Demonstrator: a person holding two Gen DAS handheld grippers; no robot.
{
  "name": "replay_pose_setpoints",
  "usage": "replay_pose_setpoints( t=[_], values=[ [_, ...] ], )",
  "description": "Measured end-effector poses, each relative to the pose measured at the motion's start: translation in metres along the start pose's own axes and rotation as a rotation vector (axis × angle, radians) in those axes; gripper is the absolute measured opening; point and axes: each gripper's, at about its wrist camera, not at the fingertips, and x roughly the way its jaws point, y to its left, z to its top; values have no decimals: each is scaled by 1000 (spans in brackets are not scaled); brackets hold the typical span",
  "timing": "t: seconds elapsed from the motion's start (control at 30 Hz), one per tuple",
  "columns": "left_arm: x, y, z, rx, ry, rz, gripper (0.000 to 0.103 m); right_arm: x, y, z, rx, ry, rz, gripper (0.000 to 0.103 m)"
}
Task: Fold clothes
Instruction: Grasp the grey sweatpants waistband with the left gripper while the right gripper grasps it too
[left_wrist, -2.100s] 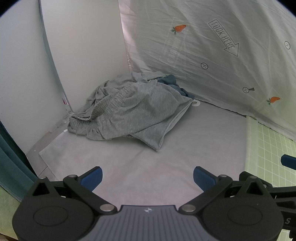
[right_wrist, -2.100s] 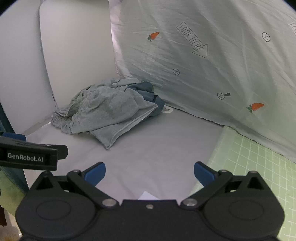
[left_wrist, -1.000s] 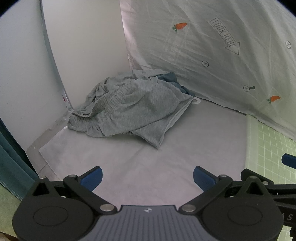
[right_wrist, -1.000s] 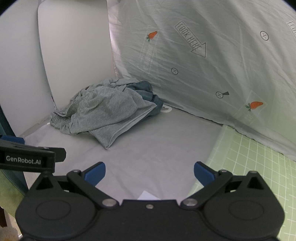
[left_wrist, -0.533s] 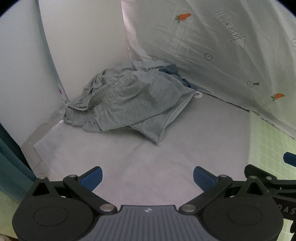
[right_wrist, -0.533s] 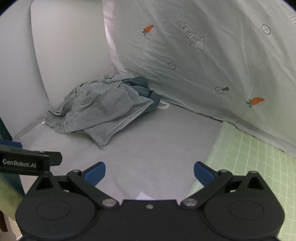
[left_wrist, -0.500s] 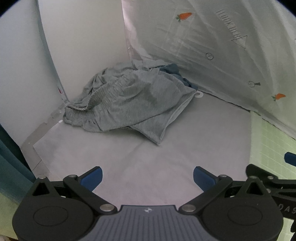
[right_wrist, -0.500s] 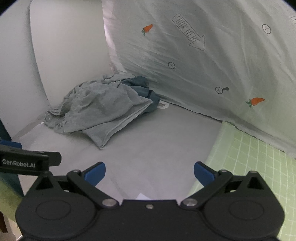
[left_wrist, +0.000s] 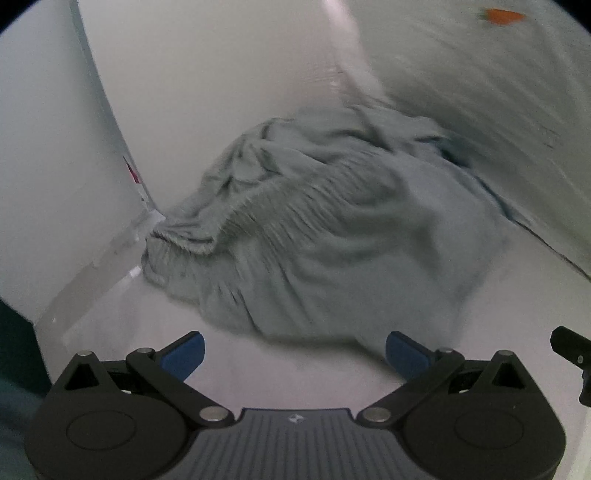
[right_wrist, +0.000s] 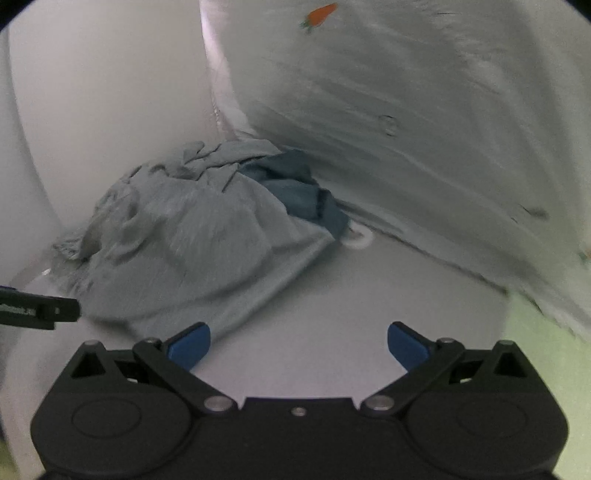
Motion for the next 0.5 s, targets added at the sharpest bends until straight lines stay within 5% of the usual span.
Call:
replay_pose_setpoints(
  t=[0.17,0.4,0.5],
  values=[
    [48,11,38,-53,10,-14,101,74,13,38,-85,-9,51,103],
    [73,10,74,-77,-29,-143,103,119,27,64,-218,-35,83,102],
    [83,5,80,-67,-25,-170,103,125,24,63,-172,-16,126,89]
  ],
)
